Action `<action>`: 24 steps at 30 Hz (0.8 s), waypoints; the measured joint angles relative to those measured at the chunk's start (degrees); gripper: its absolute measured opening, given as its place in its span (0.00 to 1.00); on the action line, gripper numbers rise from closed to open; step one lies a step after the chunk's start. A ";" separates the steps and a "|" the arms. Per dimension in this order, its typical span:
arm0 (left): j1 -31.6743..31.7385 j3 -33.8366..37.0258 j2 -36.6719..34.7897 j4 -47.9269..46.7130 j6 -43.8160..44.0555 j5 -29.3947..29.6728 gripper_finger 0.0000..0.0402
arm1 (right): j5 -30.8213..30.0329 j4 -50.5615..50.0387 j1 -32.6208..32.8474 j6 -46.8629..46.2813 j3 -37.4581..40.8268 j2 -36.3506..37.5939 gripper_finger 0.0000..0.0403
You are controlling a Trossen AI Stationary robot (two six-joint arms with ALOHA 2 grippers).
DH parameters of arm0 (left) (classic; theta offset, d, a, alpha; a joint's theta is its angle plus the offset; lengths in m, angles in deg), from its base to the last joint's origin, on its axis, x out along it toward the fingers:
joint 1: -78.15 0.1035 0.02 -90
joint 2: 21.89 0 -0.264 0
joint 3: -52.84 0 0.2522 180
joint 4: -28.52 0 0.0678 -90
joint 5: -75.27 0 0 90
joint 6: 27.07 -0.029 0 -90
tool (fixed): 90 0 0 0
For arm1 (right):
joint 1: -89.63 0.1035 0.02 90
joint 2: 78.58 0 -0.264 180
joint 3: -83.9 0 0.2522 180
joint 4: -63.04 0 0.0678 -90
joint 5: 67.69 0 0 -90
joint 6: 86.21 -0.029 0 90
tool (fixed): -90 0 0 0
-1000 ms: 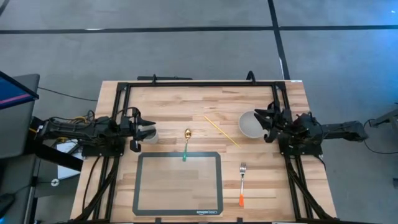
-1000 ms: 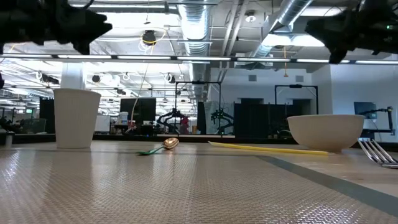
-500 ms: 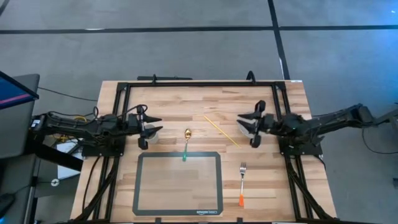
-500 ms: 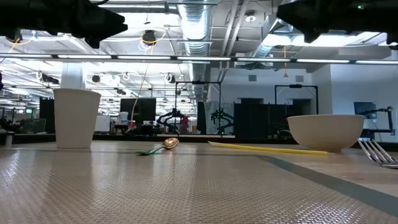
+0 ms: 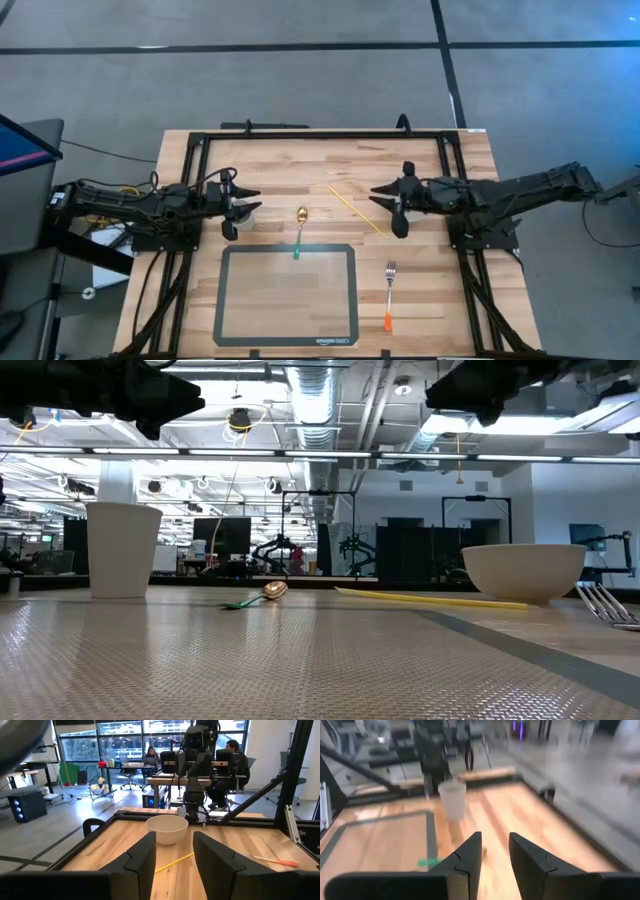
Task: Pick & Place Utensil
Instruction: Put the white bowl on the transparent mat
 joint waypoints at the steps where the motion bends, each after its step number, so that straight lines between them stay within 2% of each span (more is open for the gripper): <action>1: 0.00 0.00 0.00 0.00 0.00 0.00 0.33 | 0.01 -3.79 -0.38 -3.31 -1.32 -0.61 0.23; 5: 0.00 0.00 0.00 -0.02 0.00 0.00 0.33 | 0.01 -18.42 -1.25 -19.02 -3.26 -4.04 0.23; 10: 0.00 0.00 0.01 -0.02 0.00 0.00 0.33 | 0.05 -28.20 -1.14 -29.21 -3.38 -9.34 0.23; 16: 0.00 0.00 0.00 -0.02 0.00 0.00 0.33 | 0.01 -30.15 -1.17 -32.33 -3.38 -16.05 0.24; 24: 0.00 0.00 0.06 -0.04 0.00 0.02 0.33 | -2.87 -32.45 -1.63 -34.79 -3.40 -18.94 0.38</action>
